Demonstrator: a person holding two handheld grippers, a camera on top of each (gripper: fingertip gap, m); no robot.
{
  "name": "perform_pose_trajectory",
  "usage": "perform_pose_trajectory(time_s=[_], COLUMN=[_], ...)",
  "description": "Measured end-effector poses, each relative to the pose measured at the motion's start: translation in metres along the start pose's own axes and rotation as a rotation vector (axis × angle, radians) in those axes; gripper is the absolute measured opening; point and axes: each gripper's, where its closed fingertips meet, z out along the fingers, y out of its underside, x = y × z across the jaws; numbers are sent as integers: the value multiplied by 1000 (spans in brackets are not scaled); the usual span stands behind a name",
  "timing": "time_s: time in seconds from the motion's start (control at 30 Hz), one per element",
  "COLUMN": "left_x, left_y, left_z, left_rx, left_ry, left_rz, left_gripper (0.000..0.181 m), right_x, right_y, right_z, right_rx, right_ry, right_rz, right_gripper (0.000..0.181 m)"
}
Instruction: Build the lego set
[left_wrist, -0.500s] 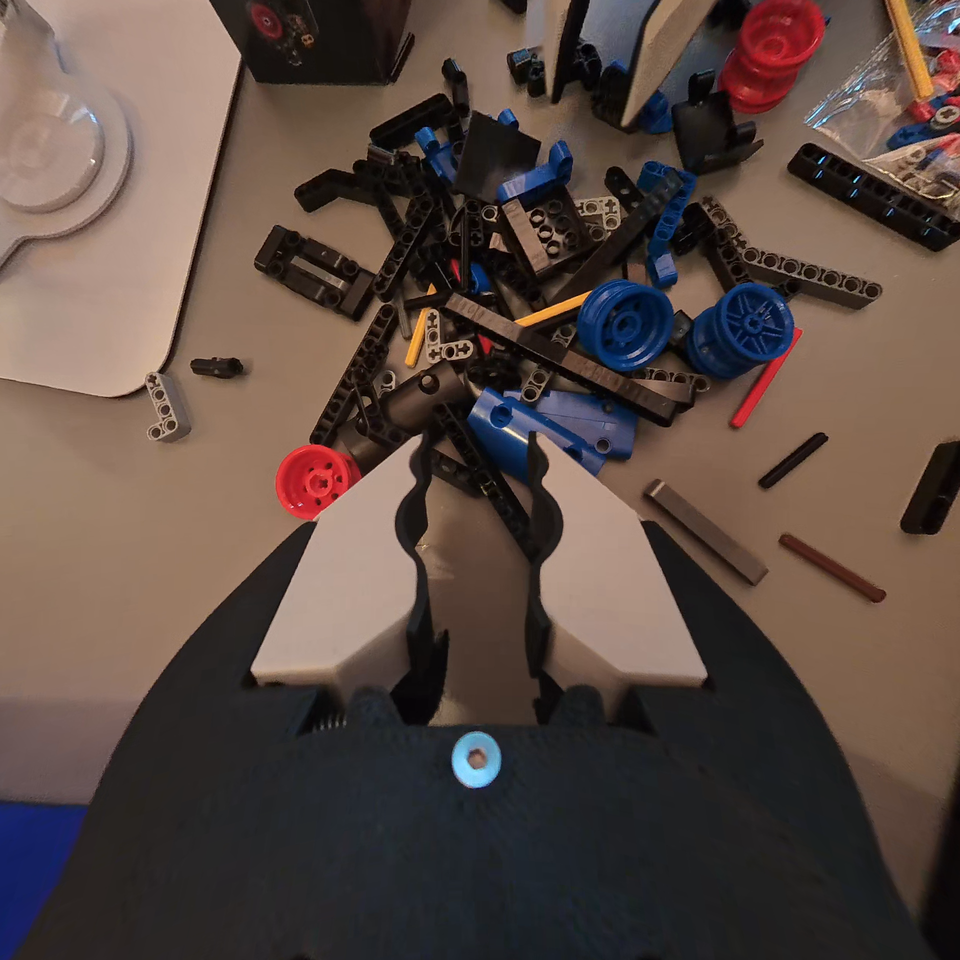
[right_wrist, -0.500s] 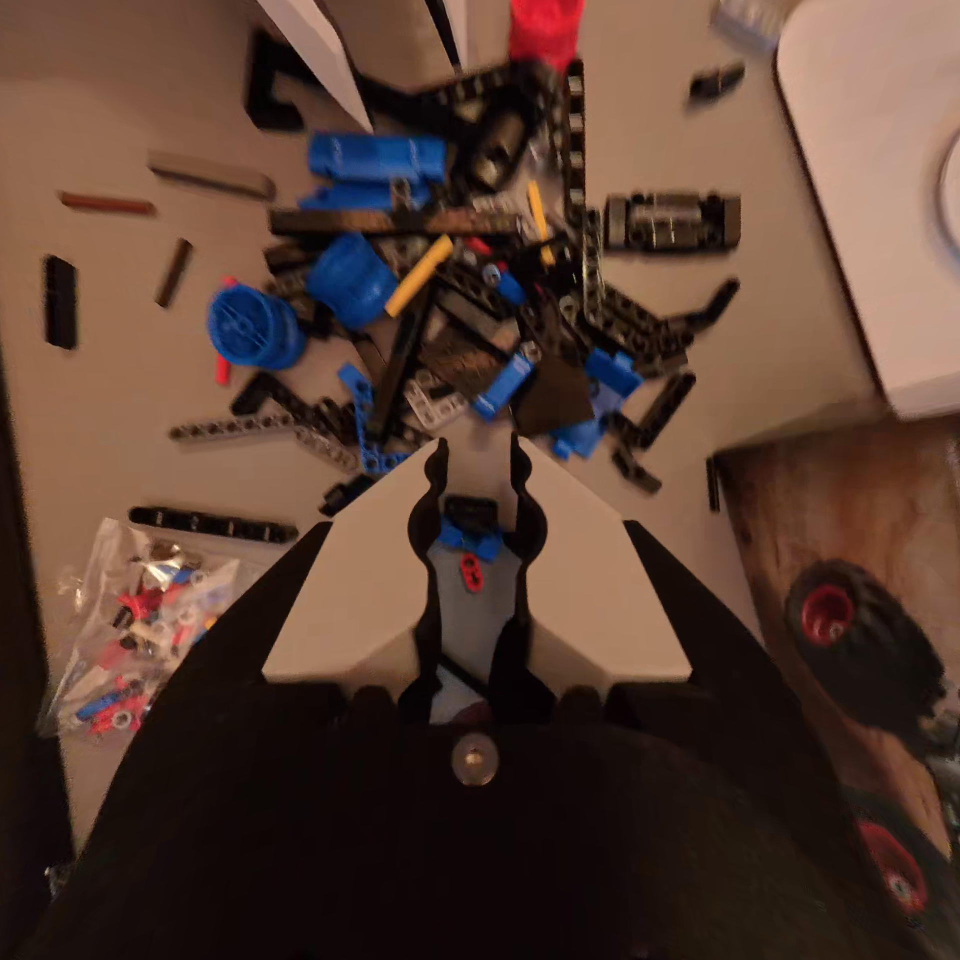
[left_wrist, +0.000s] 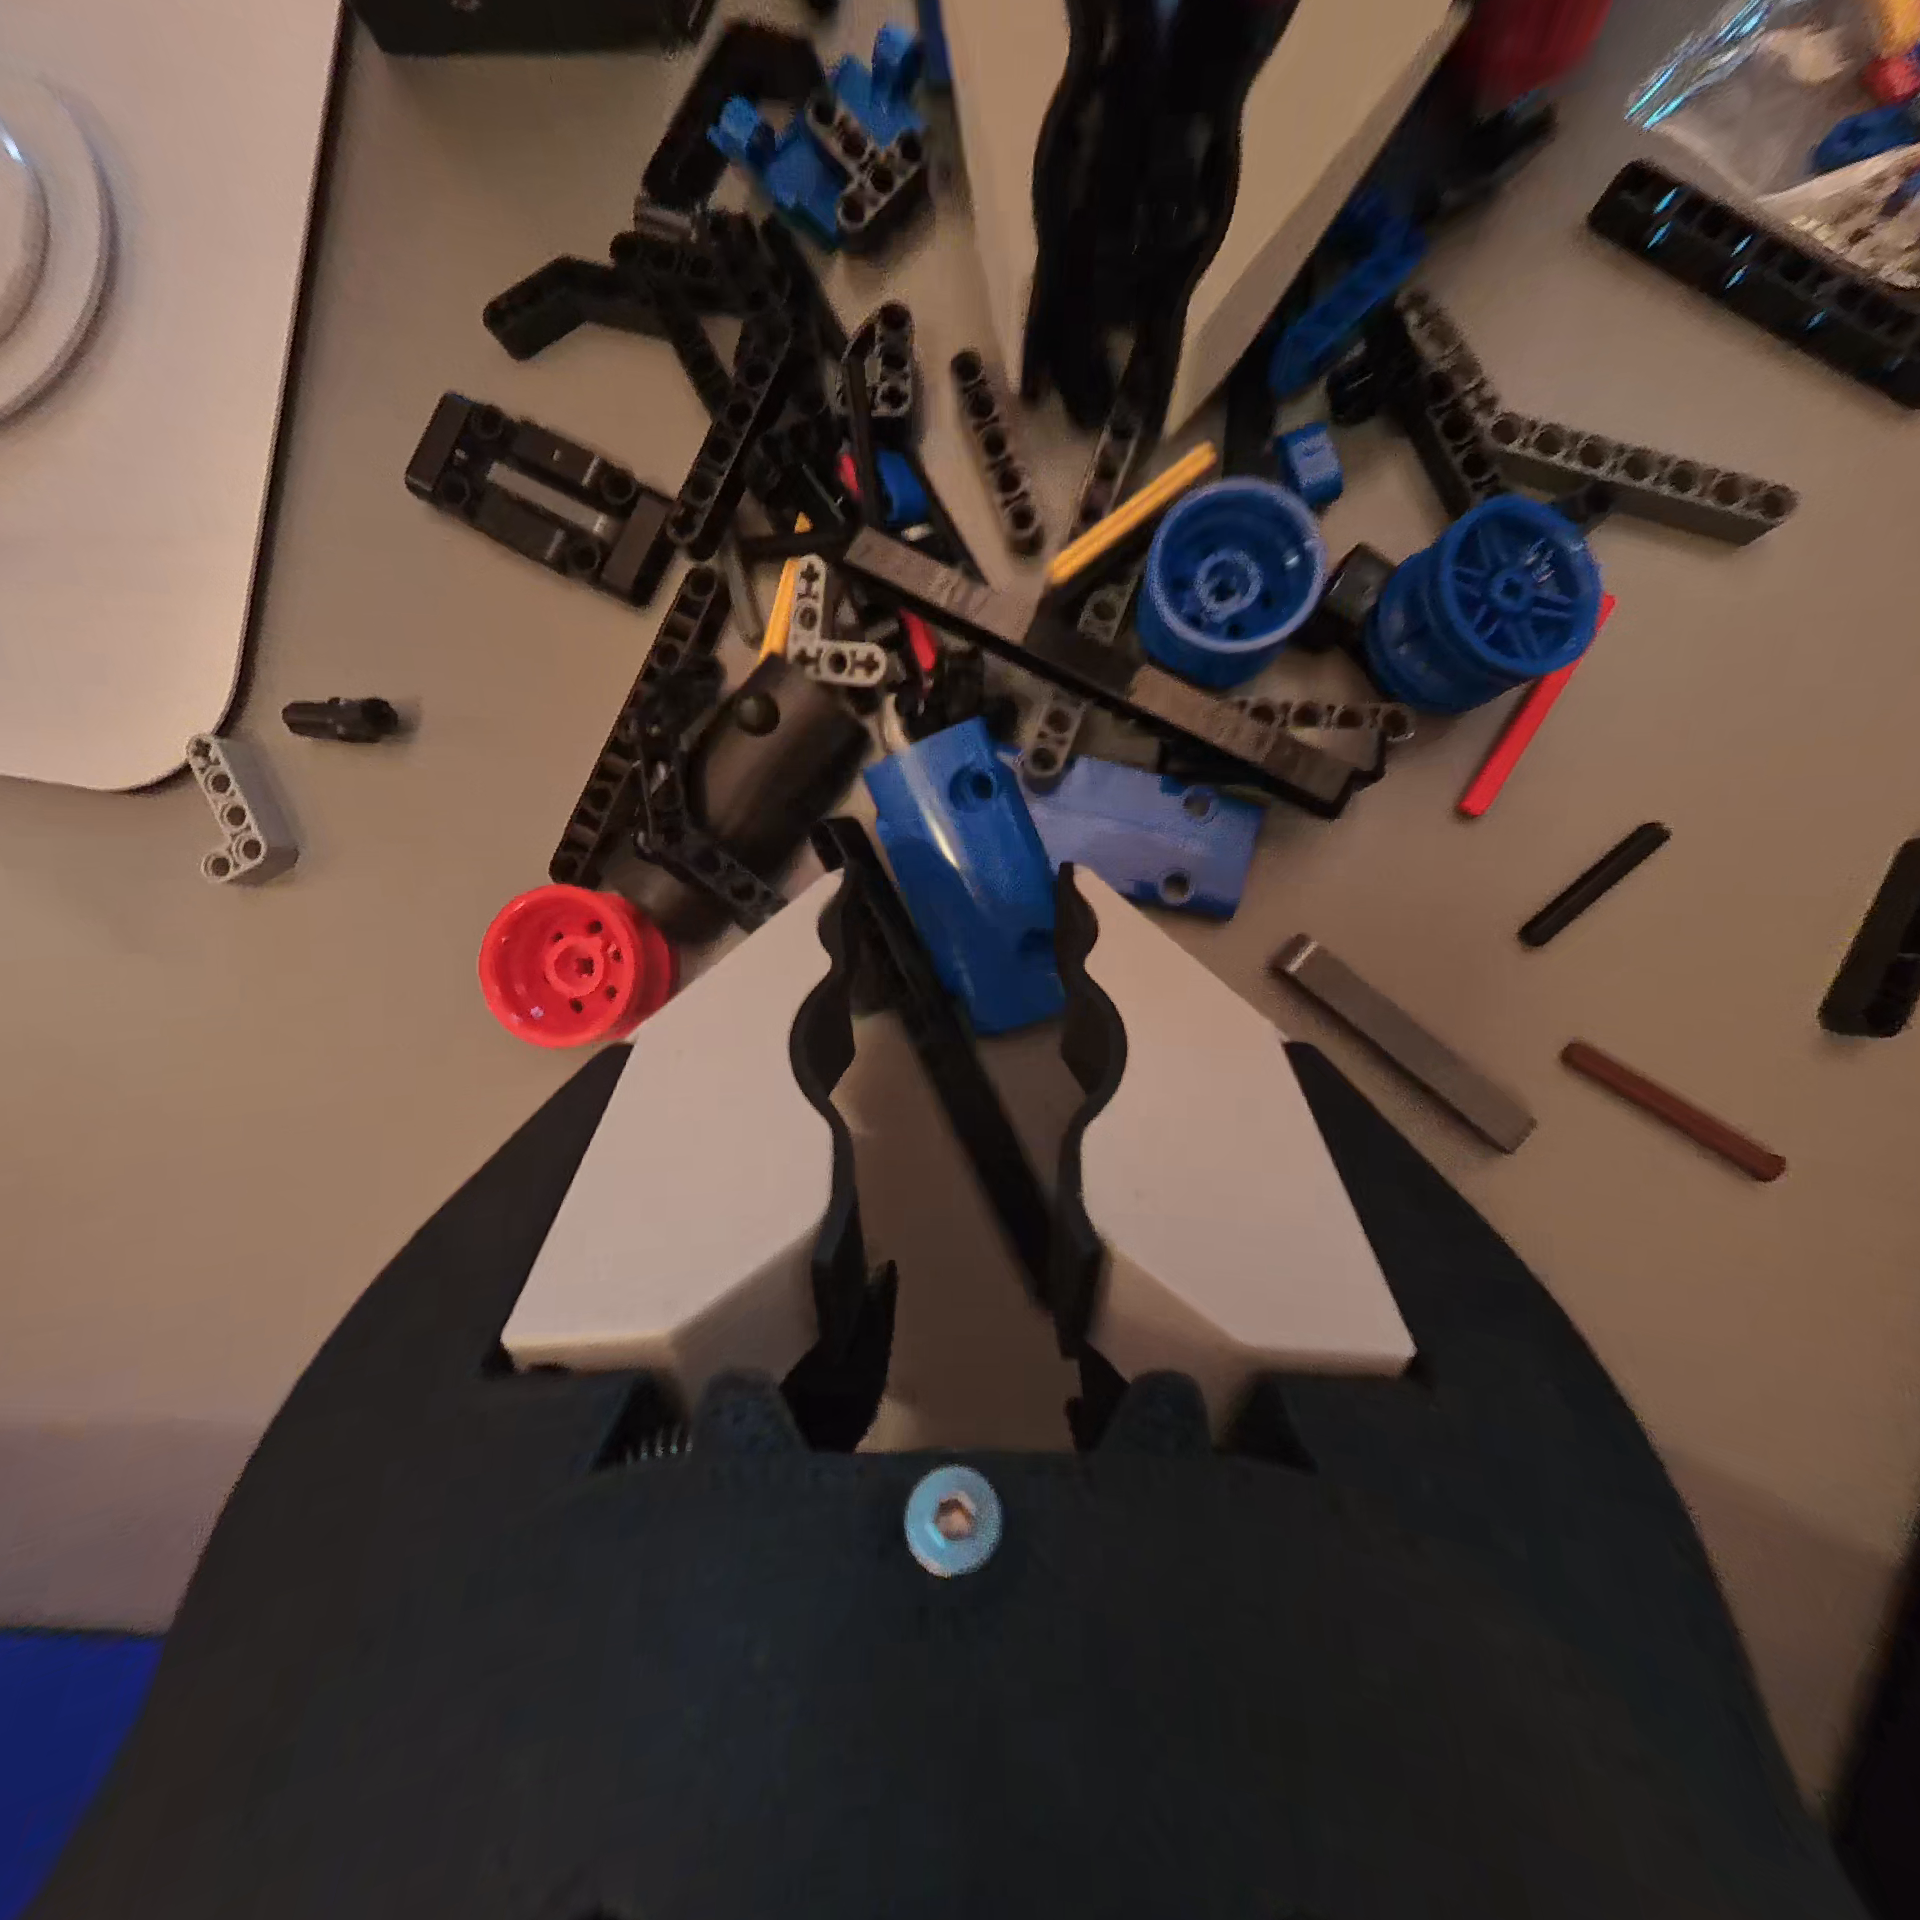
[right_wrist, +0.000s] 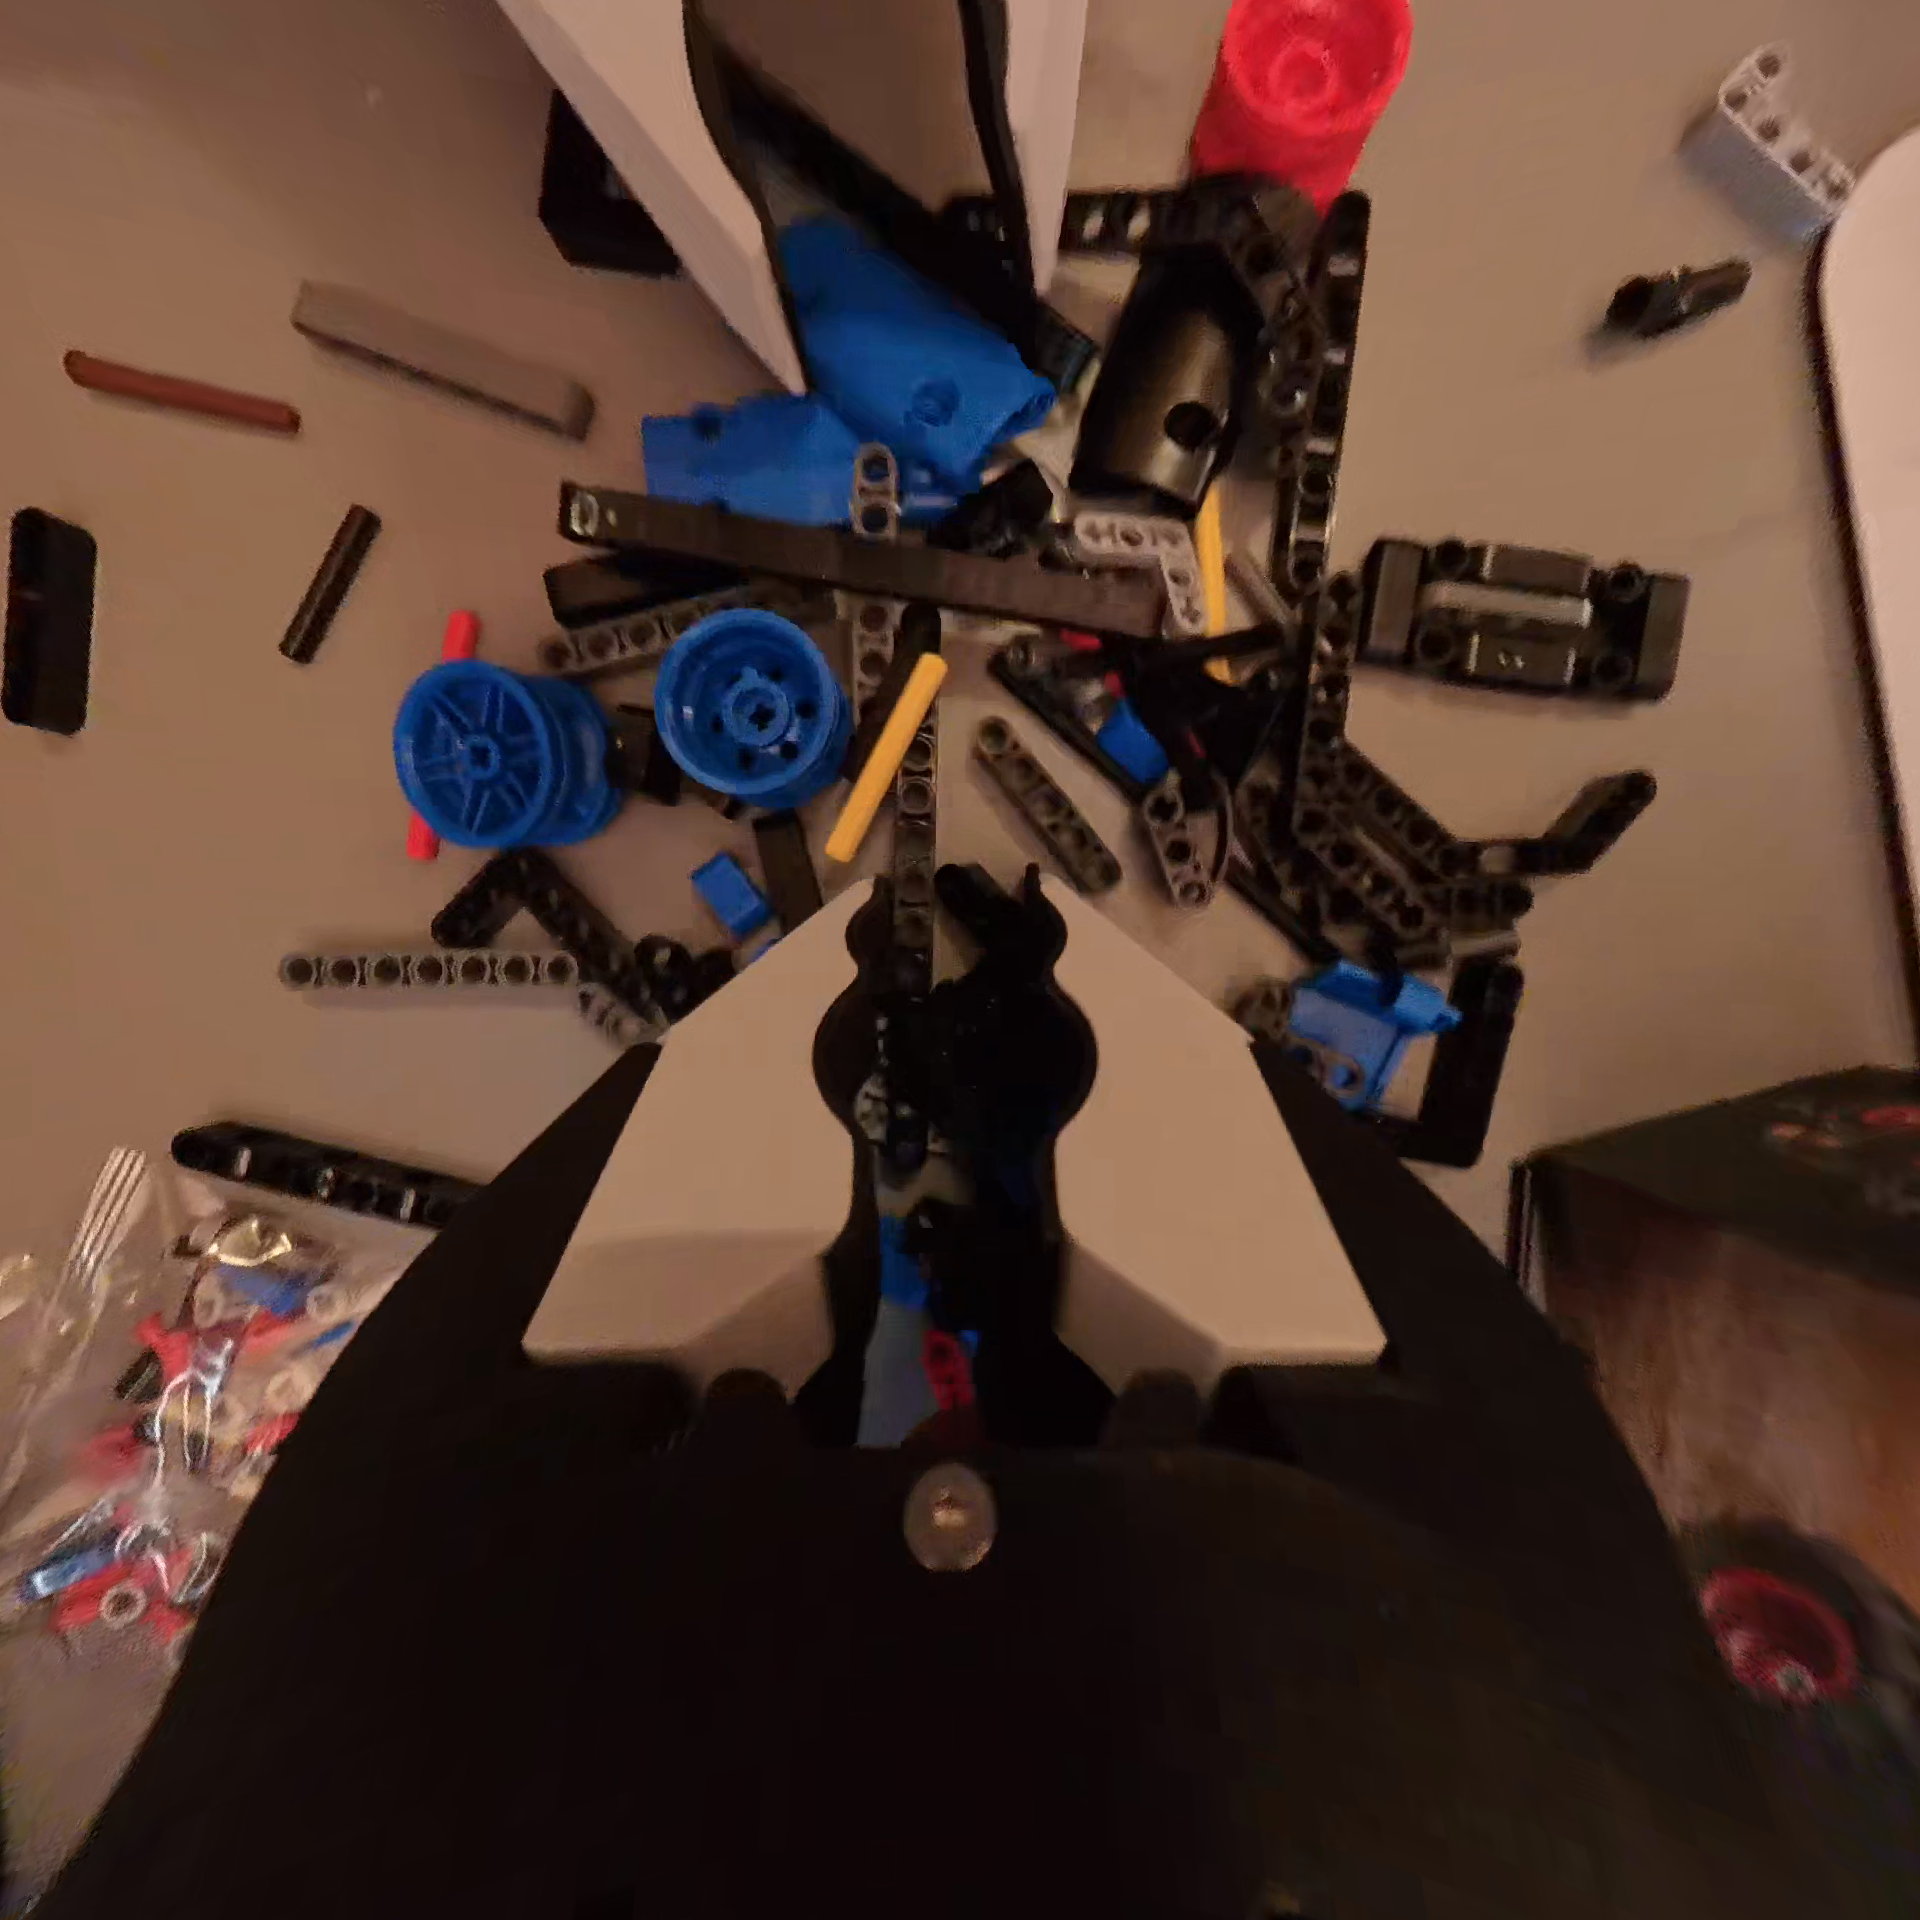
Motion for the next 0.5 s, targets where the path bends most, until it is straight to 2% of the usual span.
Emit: perform_pose_trajectory(time_s=[0.1, 0.2, 0.3, 0.4, 0.5], left_x=[-1, -3, 8, 28, 43], left_y=[4, 0, -17, -37, -44], left_z=[1, -2, -8, -10, -1], left_rx=[-13, -1, 77, 148, 124], left_ry=[-5, -21, 29, 98, 127], left_rz=[-3, 1, 11, 38, 85], left_gripper=[32, 33, 35, 37, 41], right_x=[3, -1, -13, -21, -37], right_y=[11, 7, -4, -2, 4], right_z=[-9, -21, -26, -25, -23], right_rx=[-29, 11, 67, 43, 29], right_ry=[30, 32, 13, 10, -41], right_rz=[-3, 11, -21, -56, -79], right_gripper=[24, 29, 31, 33, 30])
